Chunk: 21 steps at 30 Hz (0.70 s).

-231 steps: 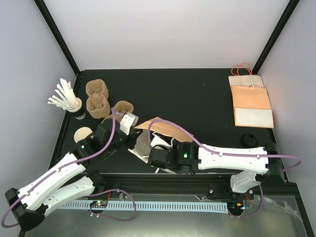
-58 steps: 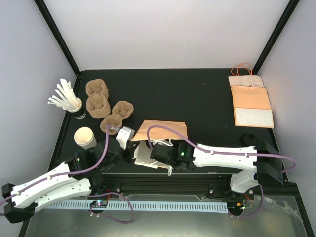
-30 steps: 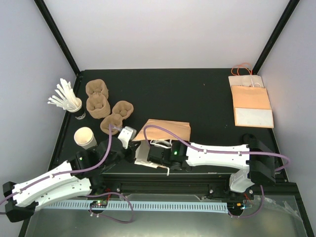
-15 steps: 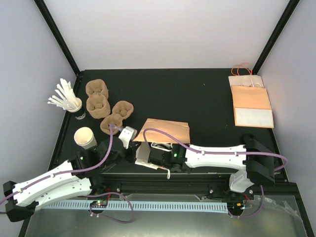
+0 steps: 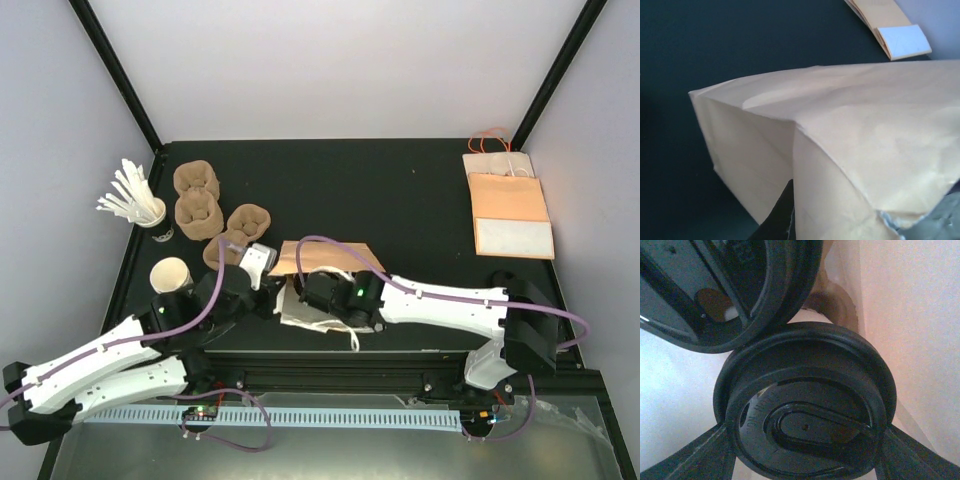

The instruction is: Pack the takeout coffee

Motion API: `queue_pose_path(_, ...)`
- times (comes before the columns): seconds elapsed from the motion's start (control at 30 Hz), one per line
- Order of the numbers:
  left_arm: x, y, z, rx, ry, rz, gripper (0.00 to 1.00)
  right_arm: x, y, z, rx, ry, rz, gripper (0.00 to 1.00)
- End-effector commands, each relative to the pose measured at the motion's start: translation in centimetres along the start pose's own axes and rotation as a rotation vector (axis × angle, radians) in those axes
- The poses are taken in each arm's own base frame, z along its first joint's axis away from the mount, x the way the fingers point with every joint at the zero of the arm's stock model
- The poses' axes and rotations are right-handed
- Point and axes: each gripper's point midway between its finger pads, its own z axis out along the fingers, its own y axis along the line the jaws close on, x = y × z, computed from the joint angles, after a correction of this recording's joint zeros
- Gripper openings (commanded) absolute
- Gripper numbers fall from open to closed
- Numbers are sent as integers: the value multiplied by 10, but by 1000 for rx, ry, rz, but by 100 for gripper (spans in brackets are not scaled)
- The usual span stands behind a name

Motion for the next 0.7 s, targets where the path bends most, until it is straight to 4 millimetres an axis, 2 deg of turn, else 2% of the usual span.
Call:
queue_pose_path(0.0, -34, -27, -16, 86, -7, -82, 2, 1, -8, 2, -132, 31, 6, 1)
queue_pose_path(0.23, -45, -41, -10, 196, 135, -211, 2, -13, -17, -1, -291, 30, 36, 1)
queue_pose_path(0.37, -51, -31, -2, 214, 180, -291, 2, -21, -11, 9, -376, 43, 46, 1)
queue_pose_path(0.47, -52, -22, 5, 228, 205, -346, 6, -24, -9, 21, -401, 51, 58, 1)
queue_pose_path(0.57, -58, -11, 13, 224, 205, -380, 18, -31, -11, 30, -433, 39, 79, 1)
queue_pose_path(0.67, -69, -5, 16, 229, 199, -378, 50, -41, -10, 35, -484, 41, 76, 1)
